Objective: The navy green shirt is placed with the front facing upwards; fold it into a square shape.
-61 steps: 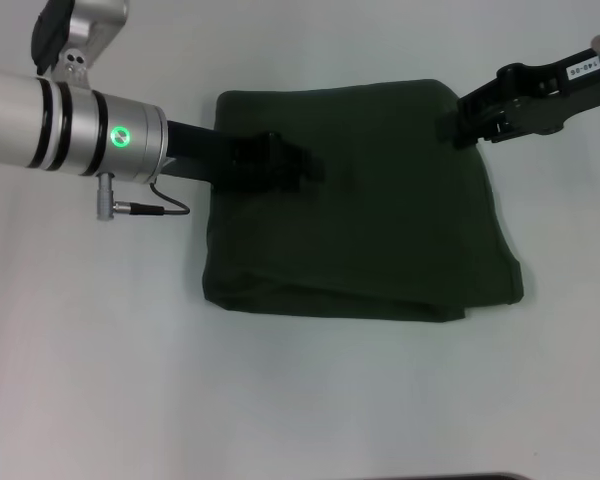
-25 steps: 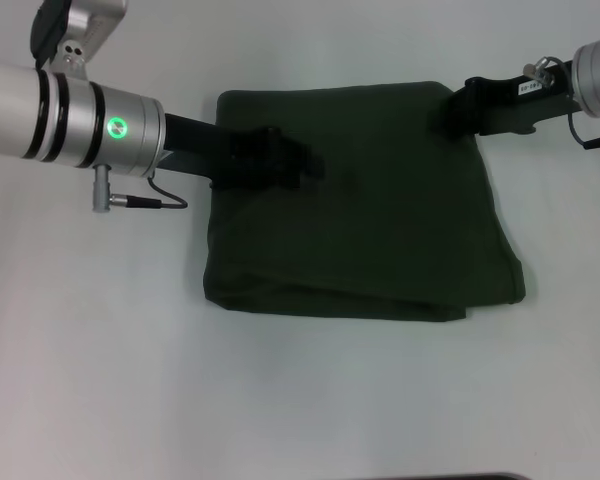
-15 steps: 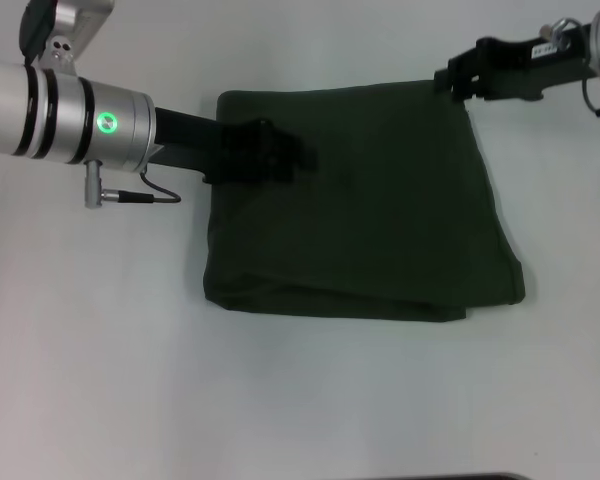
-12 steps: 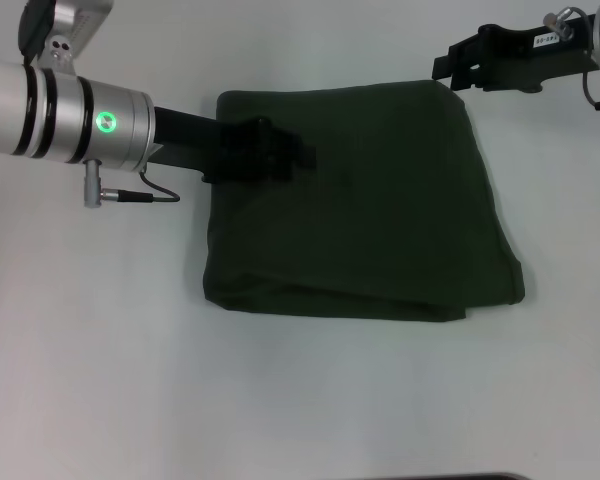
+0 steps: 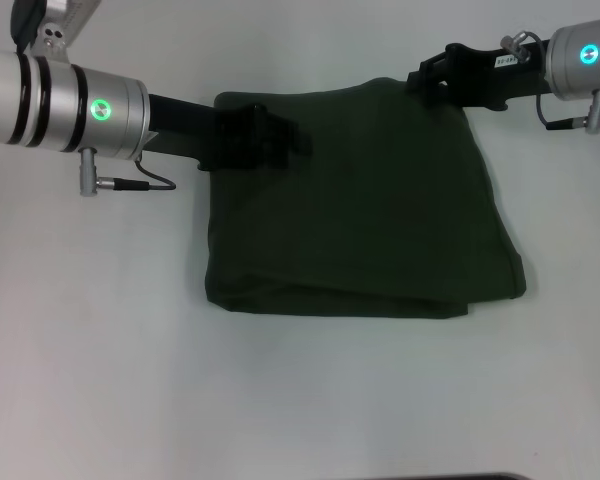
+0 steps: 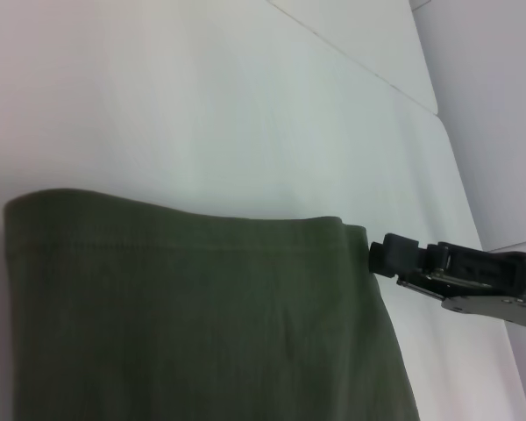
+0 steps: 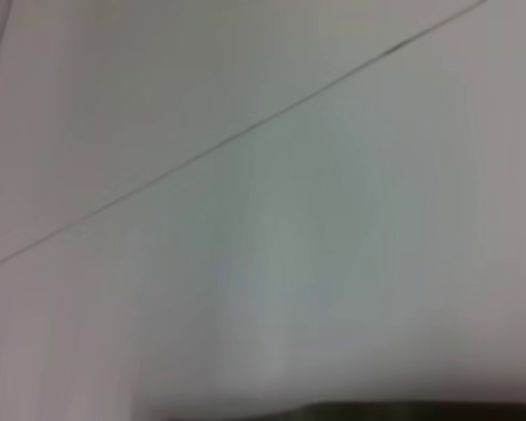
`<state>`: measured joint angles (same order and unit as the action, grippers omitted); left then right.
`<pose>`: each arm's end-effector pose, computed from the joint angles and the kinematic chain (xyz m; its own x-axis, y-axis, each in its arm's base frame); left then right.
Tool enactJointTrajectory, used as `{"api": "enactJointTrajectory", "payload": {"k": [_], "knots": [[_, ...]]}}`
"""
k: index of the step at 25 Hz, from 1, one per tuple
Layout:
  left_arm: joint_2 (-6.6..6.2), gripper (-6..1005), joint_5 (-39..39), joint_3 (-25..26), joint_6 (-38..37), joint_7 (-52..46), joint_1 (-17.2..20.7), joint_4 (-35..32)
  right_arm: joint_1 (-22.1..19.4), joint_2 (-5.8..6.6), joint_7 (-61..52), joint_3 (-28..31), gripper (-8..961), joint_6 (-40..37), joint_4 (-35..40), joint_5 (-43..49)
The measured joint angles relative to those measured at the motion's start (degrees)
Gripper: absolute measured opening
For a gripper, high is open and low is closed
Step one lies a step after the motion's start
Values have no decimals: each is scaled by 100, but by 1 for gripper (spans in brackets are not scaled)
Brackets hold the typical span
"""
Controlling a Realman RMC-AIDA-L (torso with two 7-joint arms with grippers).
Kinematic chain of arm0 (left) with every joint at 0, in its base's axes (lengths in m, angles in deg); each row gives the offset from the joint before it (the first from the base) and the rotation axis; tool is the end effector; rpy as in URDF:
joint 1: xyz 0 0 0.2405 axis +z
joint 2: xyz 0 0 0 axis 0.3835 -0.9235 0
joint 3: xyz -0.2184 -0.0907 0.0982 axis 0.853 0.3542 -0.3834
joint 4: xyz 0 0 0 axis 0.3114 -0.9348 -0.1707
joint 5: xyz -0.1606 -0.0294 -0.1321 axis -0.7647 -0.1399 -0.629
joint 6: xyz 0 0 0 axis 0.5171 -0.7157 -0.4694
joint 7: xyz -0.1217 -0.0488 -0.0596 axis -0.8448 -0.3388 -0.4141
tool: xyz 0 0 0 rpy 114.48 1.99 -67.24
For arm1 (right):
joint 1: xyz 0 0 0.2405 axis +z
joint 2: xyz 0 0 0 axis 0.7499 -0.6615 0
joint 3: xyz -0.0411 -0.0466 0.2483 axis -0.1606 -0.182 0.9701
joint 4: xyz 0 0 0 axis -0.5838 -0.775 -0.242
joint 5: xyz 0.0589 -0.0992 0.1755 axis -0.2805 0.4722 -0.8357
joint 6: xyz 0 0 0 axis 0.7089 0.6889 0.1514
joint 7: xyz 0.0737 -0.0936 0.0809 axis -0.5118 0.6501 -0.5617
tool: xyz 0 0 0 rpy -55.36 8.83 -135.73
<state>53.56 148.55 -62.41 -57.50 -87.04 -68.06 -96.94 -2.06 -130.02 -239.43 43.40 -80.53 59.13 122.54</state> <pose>-0.1940 0.3836 -0.0569 0.1767 0.9572 0.2291 0.9700 -0.2088 0.1243 0.2577 0.4262 -0.0141 0.0502 -0.8738 -0.4837 -0.9964 -0.0104 -0.0845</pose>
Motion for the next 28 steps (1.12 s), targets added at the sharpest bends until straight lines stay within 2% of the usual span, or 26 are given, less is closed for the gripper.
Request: {"api": "enactJointTrajectory", "payload": {"k": [12,15,18,21,23,26,28], "knots": [[-2,461,0,64,0,37,25,-3,37,-33,-56,-346,339,220,-19,15],[-5,463,1,68,-17,43,41,-8,-18,14,-58,-218,339,-182,171,-124],[-57,465,2,147,-124,104,73,-14,-195,114,17,-78,341,-954,682,-471],[-186,466,2,626,-664,608,108,-31,-472,221,663,52,345,-1787,1316,-1028],[-295,468,-4,1229,-1258,1314,201,-86,-745,263,1657,222,350,-2280,1492,-1634],[-337,470,-217,2264,-2083,2627,547,-247,-1158,285,3345,544,366,-2519,1143,-2578],[-304,471,-538,2601,-2395,3448,841,-341,-1396,287,4187,694,389,-2512,830,-3087]]}}
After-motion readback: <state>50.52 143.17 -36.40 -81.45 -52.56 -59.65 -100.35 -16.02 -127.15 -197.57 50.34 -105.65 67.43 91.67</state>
